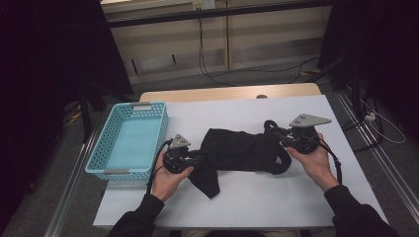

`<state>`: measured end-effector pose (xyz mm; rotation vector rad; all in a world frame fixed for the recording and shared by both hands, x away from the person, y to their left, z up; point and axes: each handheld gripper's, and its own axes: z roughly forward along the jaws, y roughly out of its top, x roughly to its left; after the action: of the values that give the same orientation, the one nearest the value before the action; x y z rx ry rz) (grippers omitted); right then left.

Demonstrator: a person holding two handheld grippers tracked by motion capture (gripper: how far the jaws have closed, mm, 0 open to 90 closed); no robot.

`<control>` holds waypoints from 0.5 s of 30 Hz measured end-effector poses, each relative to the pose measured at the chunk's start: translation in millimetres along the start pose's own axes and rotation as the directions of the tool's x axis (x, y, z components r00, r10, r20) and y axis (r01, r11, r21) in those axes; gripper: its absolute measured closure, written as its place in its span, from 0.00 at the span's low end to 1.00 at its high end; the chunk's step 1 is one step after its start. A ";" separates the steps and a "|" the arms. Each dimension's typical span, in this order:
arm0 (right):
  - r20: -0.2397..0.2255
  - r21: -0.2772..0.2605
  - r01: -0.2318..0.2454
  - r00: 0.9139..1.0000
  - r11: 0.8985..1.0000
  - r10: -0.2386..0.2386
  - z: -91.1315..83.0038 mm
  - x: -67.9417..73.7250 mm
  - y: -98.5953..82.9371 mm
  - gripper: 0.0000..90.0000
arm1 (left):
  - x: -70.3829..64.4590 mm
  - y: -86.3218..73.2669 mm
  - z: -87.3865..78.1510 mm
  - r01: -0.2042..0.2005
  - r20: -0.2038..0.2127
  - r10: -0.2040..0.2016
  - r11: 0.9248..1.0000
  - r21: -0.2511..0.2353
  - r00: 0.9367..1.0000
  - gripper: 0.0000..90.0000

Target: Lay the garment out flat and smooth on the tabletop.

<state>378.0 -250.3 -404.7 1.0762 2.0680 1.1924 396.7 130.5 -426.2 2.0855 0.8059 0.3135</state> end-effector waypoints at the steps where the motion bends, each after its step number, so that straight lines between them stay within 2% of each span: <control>1: -0.007 0.009 0.009 1.000 1.000 -0.009 1.8 2.3 -0.7 0.84 | -0.6 1.1 -1.9 -0.018 -0.010 0.018 1.000 -0.014 1.000 0.67; 4: -0.007 0.028 0.021 1.000 0.999 -0.021 6.1 6.2 -2.6 0.79 | -4.4 8.3 -4.9 -0.044 -0.008 0.044 0.998 -0.033 0.999 0.58; 7: -0.007 0.034 0.020 1.000 0.999 -0.019 5.7 6.5 -3.0 0.69 | -12.2 18.0 -9.9 -0.066 0.002 0.066 0.995 -0.077 0.998 0.57; 9: -0.006 0.034 0.021 1.000 0.999 -0.021 3.2 6.3 -3.3 0.66 | -17.3 24.0 -13.1 -0.090 0.009 0.091 0.992 -0.090 0.996 0.56; 13: -0.005 0.042 0.018 1.000 0.999 -0.017 -5.9 6.7 -7.4 0.60 | -20.2 27.7 -17.0 -0.091 0.012 0.092 0.990 -0.109 0.996 0.55; 15: -0.004 0.050 0.016 1.000 0.999 -0.016 -12.2 6.8 -13.8 0.58 | -18.3 26.6 -14.9 -0.093 0.003 0.094 0.991 -0.093 0.996 0.55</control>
<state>360.0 -254.5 -411.3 1.0790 2.1158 1.1417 387.1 116.8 -394.9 2.0397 0.6776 0.3866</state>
